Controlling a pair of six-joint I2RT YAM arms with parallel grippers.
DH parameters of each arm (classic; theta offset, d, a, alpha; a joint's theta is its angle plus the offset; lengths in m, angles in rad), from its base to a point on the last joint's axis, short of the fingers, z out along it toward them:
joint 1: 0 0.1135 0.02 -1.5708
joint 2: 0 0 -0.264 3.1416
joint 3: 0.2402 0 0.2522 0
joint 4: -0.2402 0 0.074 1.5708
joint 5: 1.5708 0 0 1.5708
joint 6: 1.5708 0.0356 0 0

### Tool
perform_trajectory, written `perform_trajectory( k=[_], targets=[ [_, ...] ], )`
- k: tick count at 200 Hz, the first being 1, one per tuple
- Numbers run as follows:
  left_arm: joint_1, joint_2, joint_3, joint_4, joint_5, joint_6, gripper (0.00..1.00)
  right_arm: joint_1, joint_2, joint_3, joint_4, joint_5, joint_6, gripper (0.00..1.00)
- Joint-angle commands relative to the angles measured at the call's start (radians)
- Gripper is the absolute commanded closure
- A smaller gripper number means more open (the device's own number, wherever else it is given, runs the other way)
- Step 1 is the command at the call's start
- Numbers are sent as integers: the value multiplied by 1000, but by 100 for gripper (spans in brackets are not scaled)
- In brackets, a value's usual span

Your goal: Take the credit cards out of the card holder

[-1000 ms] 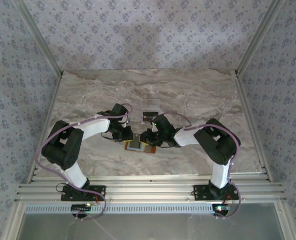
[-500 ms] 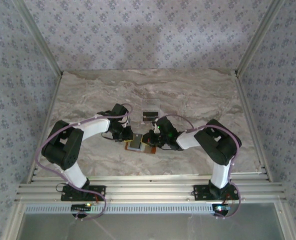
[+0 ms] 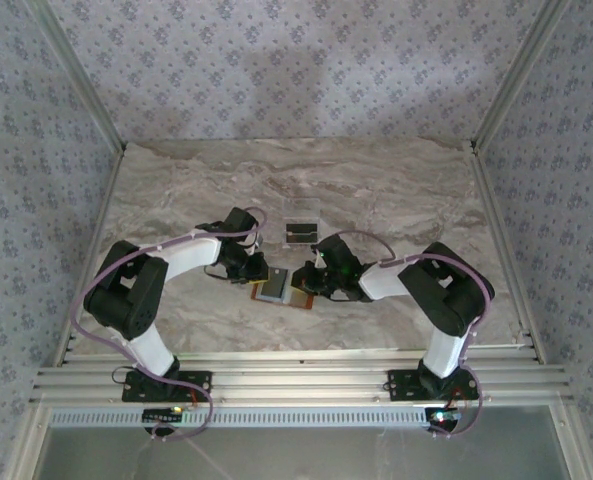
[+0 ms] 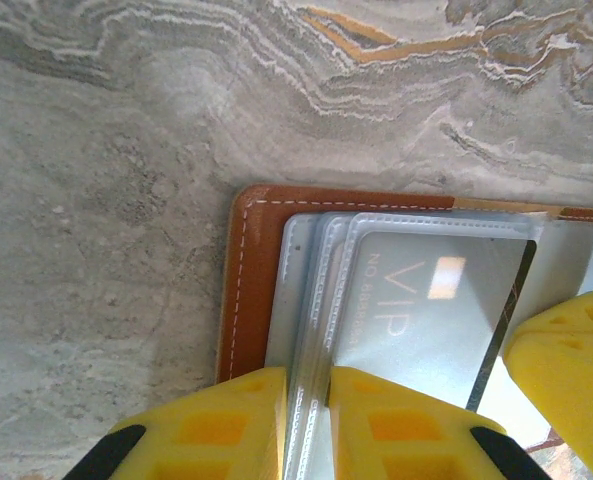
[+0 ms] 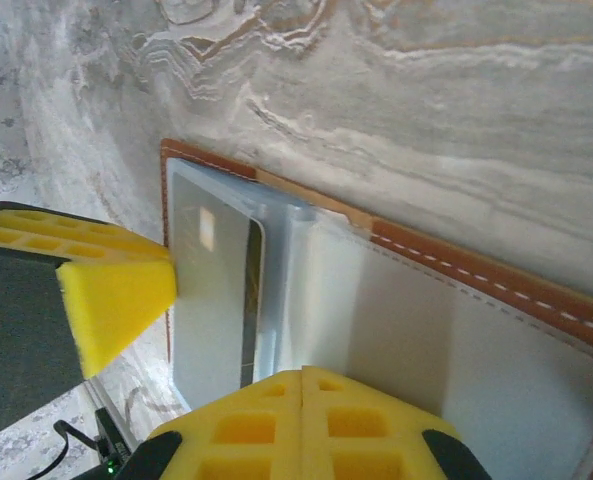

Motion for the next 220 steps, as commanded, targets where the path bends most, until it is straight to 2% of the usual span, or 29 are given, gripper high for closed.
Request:
perform_trajectory(
  k=[1, 31, 67, 133, 220],
  targets=[
    [6, 46, -42, -90, -89, -5, 81, -4, -18, -6, -47, 19, -13, 100],
    [4, 25, -47, -86, -68, -12, 81, 7, -10, 24, -42, -8, -9, 96],
    [3, -39, -64, -92, -63, -32, 81, 24, -28, 115, -223, 25, -81, 87],
    [4, -122, -31, -130, -51, -39, 78, 43, -50, 230, -426, 65, -148, 80],
    [3, -109, -35, -68, 12, -51, 80, 83, 10, 337, -490, 35, -151, 71]
  ],
)
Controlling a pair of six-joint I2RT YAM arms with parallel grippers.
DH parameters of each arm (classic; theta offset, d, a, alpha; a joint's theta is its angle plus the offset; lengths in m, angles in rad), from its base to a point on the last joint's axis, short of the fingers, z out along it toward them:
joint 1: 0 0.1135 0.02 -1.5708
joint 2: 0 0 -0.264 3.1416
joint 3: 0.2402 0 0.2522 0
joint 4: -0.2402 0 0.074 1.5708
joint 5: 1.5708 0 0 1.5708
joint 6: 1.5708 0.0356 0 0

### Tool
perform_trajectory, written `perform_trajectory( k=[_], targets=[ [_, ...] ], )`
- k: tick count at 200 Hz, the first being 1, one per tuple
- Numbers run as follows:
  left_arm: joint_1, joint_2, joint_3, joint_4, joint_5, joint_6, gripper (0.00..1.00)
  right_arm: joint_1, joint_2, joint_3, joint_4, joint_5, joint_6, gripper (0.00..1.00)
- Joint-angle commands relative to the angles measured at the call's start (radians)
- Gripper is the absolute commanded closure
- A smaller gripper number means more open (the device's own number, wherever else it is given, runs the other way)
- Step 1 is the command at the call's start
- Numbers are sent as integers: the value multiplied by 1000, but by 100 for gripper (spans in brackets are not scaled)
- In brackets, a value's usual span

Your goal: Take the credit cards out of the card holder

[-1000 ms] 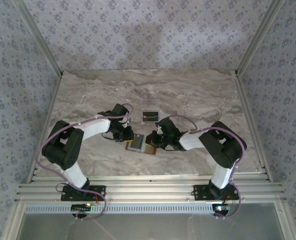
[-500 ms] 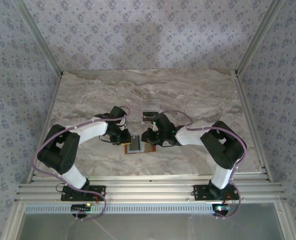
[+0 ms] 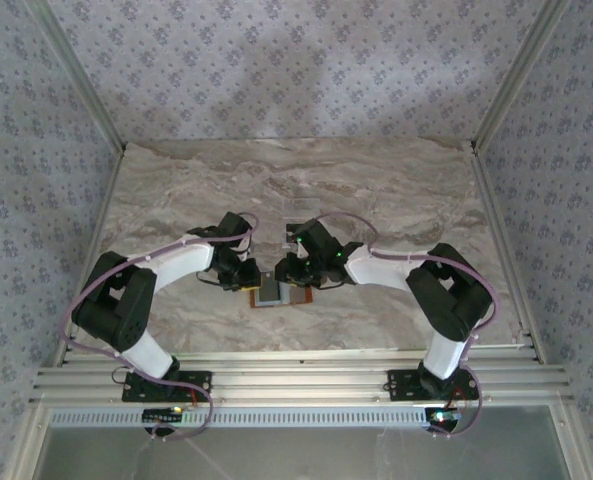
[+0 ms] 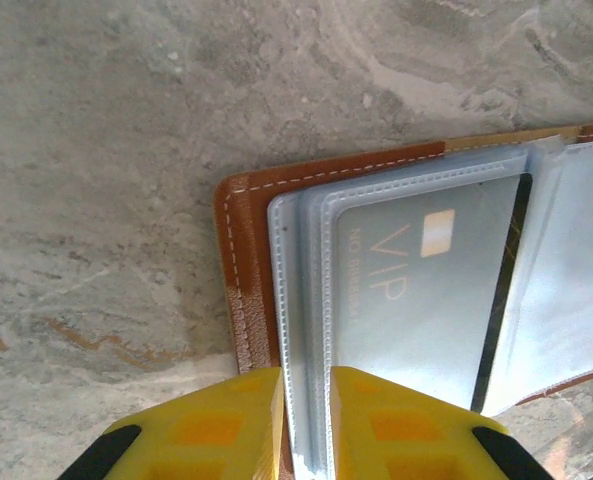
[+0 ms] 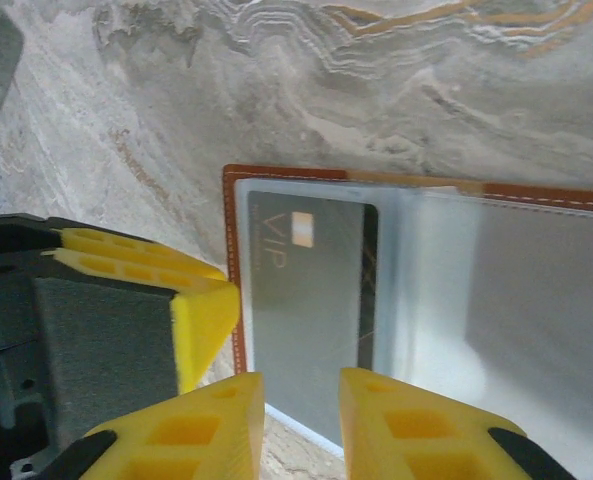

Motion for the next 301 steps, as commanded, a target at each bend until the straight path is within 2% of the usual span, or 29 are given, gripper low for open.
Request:
perform_trajectory(
  k=[1, 63, 106, 199, 252, 301],
  targets=[
    [1, -17, 17, 10, 34, -17, 81, 11, 31, 46, -47, -11, -17, 71],
    [1, 8, 18, 47, 84, -19, 84, 13, 75, 68, -65, -19, -17, 67],
    [3, 41, 12, 19, 16, 3, 86, 14, 96, 79, -59, -32, -17, 66],
    [3, 56, -18, 39, 16, 5, 87, 15, 138, 99, -72, -30, -29, 65],
    [5, 45, -15, 27, 7, 9, 86, 34, 110, 147, -260, 129, -86, 65],
    [4, 49, -17, 23, 1, 11, 86, 42, 67, 152, -290, 154, -95, 64]
  ],
)
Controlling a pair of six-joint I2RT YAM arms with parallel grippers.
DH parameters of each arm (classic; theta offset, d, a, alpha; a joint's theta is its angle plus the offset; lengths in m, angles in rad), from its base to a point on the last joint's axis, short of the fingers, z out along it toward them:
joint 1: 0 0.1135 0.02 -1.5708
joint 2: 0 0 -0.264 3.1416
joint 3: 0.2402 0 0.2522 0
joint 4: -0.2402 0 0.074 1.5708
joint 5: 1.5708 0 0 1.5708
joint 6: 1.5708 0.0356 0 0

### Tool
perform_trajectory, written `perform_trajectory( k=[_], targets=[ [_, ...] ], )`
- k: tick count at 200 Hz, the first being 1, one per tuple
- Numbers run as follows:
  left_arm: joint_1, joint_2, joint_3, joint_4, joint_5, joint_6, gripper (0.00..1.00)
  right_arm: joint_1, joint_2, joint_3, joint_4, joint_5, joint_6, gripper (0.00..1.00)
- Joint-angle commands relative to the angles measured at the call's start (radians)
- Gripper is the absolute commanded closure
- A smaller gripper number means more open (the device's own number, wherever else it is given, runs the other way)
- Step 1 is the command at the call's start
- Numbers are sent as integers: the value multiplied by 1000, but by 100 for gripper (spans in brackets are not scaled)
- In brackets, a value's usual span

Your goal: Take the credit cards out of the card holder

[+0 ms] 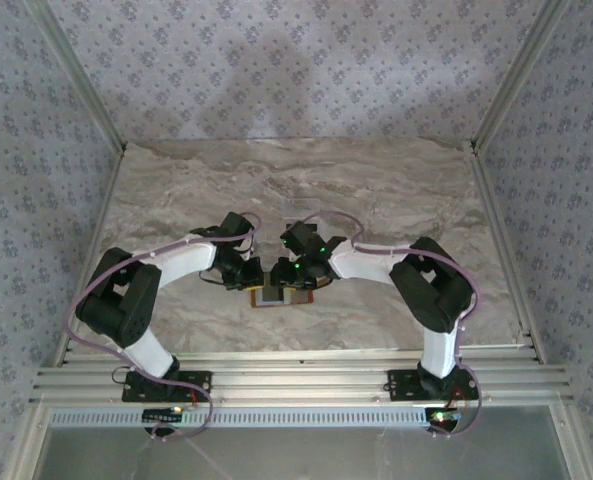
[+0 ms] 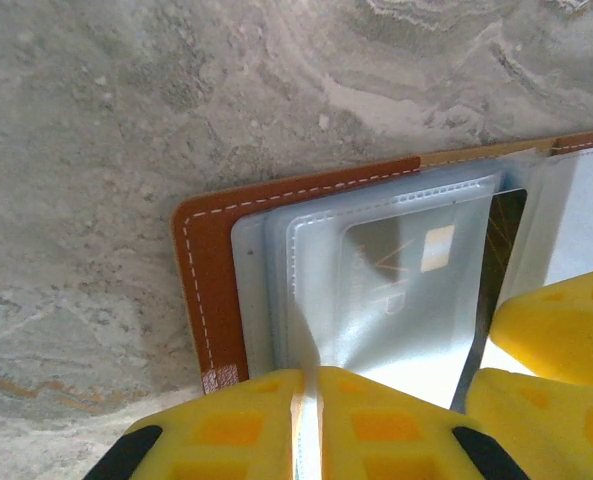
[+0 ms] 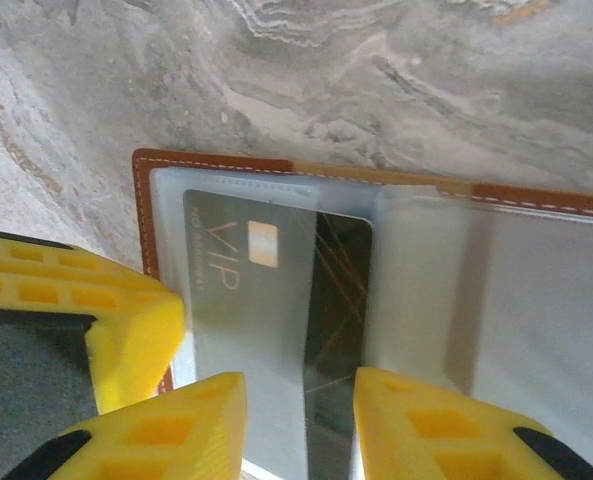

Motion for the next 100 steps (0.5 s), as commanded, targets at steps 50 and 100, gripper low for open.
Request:
perform_trajectory(
  k=[50, 100],
  targets=[
    [5, 34, -7, -43, -66, 31, 87, -12, -50, -16, 22, -32, -4, 65],
    [-8, 63, 8, -101, -156, 59, 87, -30, -11, -33, 61, -77, 1, 66]
  ],
)
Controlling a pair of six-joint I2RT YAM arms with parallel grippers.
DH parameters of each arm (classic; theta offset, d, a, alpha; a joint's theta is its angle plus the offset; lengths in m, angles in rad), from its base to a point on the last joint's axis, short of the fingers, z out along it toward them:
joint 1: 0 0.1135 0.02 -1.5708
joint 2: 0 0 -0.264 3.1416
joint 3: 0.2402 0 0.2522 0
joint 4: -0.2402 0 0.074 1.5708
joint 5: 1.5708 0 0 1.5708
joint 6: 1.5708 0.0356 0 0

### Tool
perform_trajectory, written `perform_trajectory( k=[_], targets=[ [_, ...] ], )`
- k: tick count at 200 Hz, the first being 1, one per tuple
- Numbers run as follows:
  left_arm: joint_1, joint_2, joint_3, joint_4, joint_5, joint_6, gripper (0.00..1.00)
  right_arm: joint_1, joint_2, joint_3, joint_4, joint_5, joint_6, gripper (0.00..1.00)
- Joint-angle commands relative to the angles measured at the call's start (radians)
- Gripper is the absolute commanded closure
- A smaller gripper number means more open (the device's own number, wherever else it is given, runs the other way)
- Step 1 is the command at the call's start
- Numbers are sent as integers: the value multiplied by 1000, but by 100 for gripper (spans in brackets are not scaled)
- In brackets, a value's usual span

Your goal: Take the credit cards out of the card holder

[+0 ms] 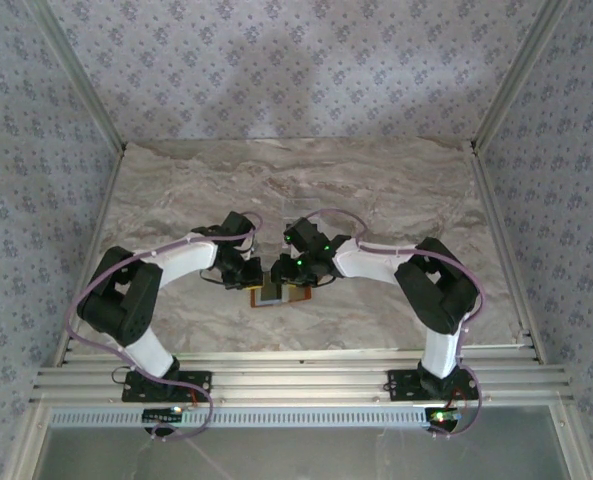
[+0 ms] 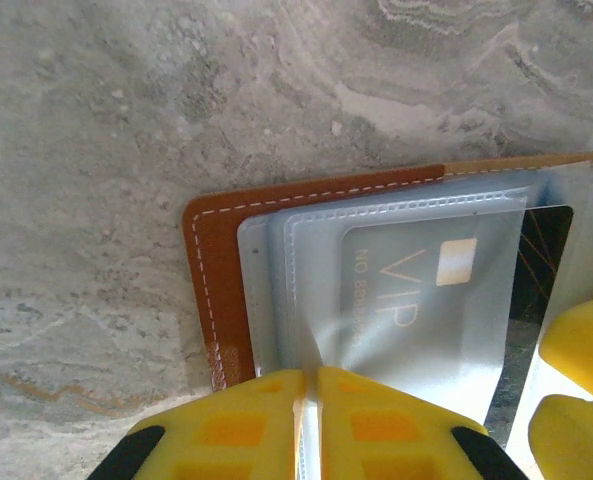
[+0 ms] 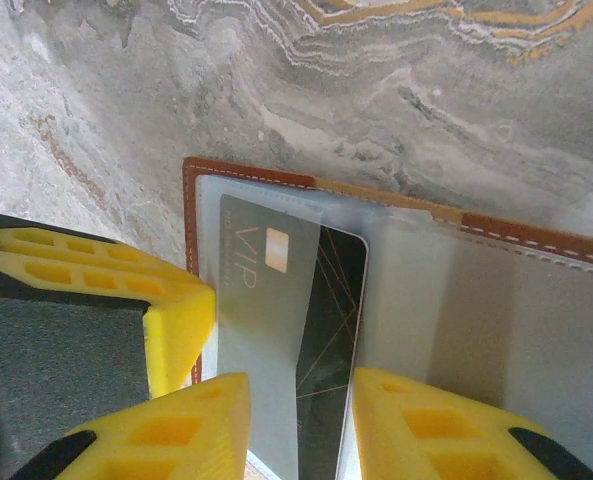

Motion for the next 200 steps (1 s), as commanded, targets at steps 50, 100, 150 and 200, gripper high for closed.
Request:
perform_trajectory(
  k=[50, 100, 150, 200],
  targets=[
    [-15, 63, -19, -67, -117, 26, 87, -19, 39, -33, 44, -51, 3, 68],
    [-29, 82, -7, -69, -118, 23, 87, -28, 46, -75, 120, -98, 25, 73],
    [-36, 89, 4, -72, -121, 22, 87, -58, 66, -153, 268, -143, 57, 80],
    [-38, 93, 5, -74, -122, 18, 87, -71, 96, -198, 377, -190, 94, 82]
  ],
)
